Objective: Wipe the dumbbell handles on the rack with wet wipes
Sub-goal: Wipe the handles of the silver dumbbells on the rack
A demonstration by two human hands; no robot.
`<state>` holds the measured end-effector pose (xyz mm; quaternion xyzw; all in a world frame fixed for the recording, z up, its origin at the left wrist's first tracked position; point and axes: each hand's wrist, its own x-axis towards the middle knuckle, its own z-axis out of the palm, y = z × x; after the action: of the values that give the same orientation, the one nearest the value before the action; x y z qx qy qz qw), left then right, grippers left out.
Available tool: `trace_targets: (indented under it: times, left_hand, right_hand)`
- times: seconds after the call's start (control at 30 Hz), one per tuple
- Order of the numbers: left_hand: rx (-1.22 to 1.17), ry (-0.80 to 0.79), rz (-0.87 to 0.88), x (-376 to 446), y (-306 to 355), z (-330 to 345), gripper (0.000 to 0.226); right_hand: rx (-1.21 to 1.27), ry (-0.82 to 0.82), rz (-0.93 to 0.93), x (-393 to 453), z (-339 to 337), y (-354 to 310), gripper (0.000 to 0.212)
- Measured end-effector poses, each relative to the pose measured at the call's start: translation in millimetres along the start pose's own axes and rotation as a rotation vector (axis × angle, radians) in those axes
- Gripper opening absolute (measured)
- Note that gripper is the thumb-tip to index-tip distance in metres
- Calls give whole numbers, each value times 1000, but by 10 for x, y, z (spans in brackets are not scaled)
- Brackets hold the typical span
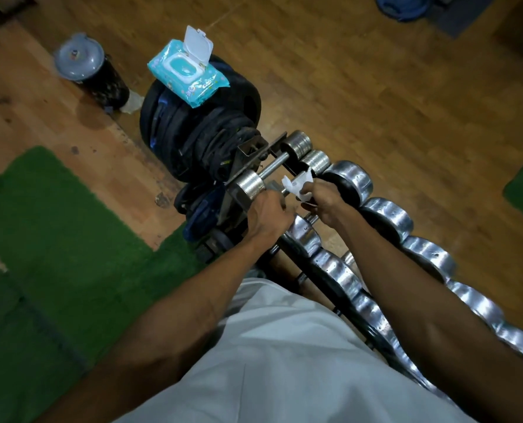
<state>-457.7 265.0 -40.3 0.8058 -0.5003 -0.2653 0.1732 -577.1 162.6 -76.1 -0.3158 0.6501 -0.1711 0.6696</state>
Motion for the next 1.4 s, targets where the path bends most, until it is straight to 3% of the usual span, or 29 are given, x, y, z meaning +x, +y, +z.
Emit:
trace_targets:
  times: [0.27, 0.37, 0.57, 0.7, 0.93, 1.07, 1.23, 1.4]
  left_hand:
    - [92, -85, 121, -296, -15, 234, 56]
    - [89, -47, 119, -355, -33, 343, 55]
    - [43, -23, 75, -407, 28, 394, 50]
    - [112, -59, 63, -429, 62, 402, 48]
    - [205, -78, 62, -549, 105, 364, 68]
    - [310, -58, 79, -634, 110, 425, 83]
    - [358, -56, 63, -654, 93, 529, 86]
    - [352, -58, 42, -639, 118, 582, 85]
  right_hand:
    - [112, -14, -53, -354, -265, 247, 47]
    - [54, 69, -129, -376, -351, 376, 26]
    - [14, 130, -200, -568, -461, 526, 12]
    - [79, 158, -193, -751, -492, 586, 15]
    - [258, 231, -152, -1000, -435, 670, 28]
    - [389, 246, -143, -1160, -421, 734, 12]
    - [220, 401, -115, -1176, -457, 824, 14]
    - [312, 342, -138, -1124, -524, 811, 21]
